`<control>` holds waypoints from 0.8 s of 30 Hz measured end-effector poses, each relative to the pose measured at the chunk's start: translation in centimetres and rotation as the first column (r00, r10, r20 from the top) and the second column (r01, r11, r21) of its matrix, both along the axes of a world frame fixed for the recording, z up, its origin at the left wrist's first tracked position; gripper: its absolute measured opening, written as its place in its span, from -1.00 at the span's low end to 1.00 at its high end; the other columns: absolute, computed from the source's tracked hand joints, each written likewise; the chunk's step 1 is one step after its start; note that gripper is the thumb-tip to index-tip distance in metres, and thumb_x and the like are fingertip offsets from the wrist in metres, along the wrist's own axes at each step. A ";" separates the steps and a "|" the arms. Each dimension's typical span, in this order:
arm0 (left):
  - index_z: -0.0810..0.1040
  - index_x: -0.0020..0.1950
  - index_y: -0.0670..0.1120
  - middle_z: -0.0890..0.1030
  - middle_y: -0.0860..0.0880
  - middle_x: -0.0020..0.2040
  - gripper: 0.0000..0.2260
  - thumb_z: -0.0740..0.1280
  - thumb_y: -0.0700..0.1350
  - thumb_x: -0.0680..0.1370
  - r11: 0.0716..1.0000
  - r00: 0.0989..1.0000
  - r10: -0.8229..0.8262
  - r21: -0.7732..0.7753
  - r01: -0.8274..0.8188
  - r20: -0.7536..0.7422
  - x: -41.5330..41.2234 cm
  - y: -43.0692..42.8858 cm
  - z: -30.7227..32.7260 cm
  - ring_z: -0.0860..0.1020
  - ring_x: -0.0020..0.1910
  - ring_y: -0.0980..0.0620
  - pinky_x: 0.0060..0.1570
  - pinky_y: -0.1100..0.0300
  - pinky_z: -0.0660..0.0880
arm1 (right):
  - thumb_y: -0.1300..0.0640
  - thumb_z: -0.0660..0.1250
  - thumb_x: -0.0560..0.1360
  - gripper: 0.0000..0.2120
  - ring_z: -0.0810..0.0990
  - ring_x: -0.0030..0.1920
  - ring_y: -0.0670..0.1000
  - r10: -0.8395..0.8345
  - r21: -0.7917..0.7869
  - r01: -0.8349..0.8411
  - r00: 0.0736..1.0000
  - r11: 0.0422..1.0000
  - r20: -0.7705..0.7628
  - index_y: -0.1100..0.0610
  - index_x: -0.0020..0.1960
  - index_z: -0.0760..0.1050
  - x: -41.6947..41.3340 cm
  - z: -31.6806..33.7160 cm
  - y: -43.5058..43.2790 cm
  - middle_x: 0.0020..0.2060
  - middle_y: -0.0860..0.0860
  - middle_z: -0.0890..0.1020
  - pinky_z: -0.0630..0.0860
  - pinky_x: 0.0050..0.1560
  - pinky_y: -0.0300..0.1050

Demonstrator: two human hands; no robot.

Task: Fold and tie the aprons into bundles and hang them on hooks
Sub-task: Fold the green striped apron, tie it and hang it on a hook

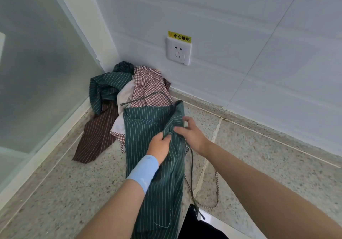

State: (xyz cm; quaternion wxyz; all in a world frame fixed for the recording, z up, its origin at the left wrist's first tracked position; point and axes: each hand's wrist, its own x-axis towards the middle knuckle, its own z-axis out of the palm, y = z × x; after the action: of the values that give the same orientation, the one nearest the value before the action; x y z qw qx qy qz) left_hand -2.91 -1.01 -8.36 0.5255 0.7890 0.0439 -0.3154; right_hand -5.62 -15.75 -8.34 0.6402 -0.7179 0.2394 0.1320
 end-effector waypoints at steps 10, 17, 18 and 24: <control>0.53 0.10 -0.07 0.61 -0.05 0.10 -0.82 0.24 0.00 0.62 0.892 0.959 0.065 0.415 -0.179 0.274 3.3 7.2 1.0 0.59 -0.09 -0.05 -0.12 0.07 0.53 | 0.06 0.27 0.56 -0.83 0.54 -0.28 0.04 0.338 -0.156 -0.352 0.935 0.923 -0.109 0.17 -0.04 0.50 4.1 3.9 5.7 -0.19 0.09 0.66 0.49 -0.30 -0.10; 0.63 0.13 -0.05 0.71 -0.03 0.00 -0.72 0.27 0.11 0.61 0.921 0.854 0.280 -0.127 -0.368 -0.439 3.0 8.5 1.1 0.66 -0.03 -0.07 0.09 -0.03 0.56 | 0.38 0.13 0.58 -0.64 0.69 -0.03 0.10 0.505 -0.150 -0.517 0.856 0.843 -0.113 0.16 0.22 0.58 3.9 2.9 8.9 0.14 0.06 0.66 0.63 -0.29 -0.09; 0.60 0.18 -0.07 0.71 -0.01 -0.02 -0.76 0.29 0.03 0.62 0.914 0.839 0.294 -0.121 -0.386 -0.458 3.1 9.0 0.9 0.68 -0.08 -0.06 -0.02 0.04 0.60 | 0.36 0.12 0.58 -0.66 0.68 -0.11 0.06 0.403 -0.172 -0.414 0.910 0.894 -0.098 0.12 0.12 0.62 3.7 2.5 8.6 0.07 0.05 0.68 0.61 -0.32 -0.10; 0.60 0.17 -0.05 0.67 0.00 -0.14 -0.80 0.26 -0.05 0.61 0.863 0.971 0.189 0.448 -0.234 0.144 7.2 12.7 1.1 0.57 -0.31 -0.01 -0.34 0.18 0.49 | 0.25 0.10 0.62 -0.67 0.48 -0.39 -0.13 0.352 -0.465 -0.412 0.911 0.784 -0.213 0.01 0.14 0.59 2.7 0.5 6.4 0.11 0.00 0.66 0.40 -0.43 -0.26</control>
State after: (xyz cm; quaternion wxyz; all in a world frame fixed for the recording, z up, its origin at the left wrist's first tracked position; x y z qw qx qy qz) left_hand 4.30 11.73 -7.24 0.3556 0.8956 0.1791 -0.1984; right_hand -2.91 -9.36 -7.79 0.3770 -0.8835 0.1513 0.2333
